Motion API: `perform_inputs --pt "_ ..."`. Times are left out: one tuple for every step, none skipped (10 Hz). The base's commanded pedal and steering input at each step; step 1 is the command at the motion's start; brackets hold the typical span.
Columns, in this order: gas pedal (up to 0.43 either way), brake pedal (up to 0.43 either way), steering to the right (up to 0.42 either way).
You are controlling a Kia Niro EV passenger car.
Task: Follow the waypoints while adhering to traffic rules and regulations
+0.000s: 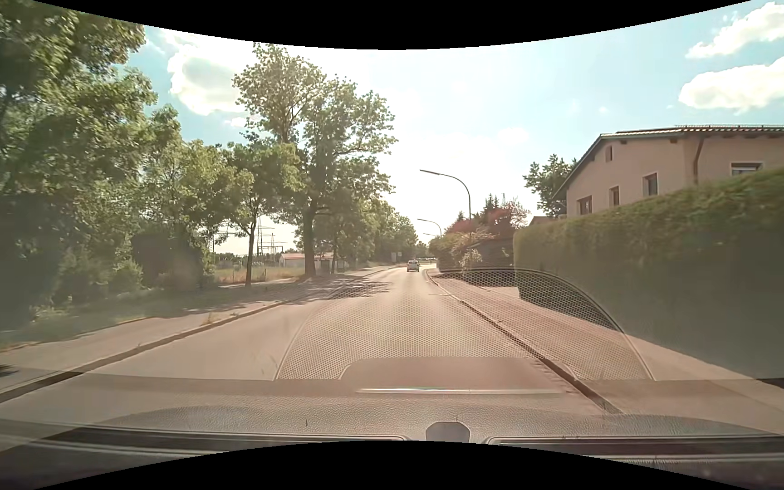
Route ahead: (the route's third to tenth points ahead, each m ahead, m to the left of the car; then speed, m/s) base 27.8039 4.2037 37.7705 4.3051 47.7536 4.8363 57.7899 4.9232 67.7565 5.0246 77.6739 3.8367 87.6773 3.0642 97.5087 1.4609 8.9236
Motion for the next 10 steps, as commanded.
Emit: perform_inputs --pt "0.087 0.006 -0.001" --pt "0.087 0.006 -0.001" --pt "0.087 0.006 -0.001" --pt "0.079 0.006 -0.001" --pt "0.079 0.006 -0.002" --pt "0.067 0.006 -0.002" --pt "0.067 0.006 -0.002" --pt "0.067 0.006 -0.002" --pt "0.059 0.006 -0.002" --pt "0.059 0.006 -0.002"
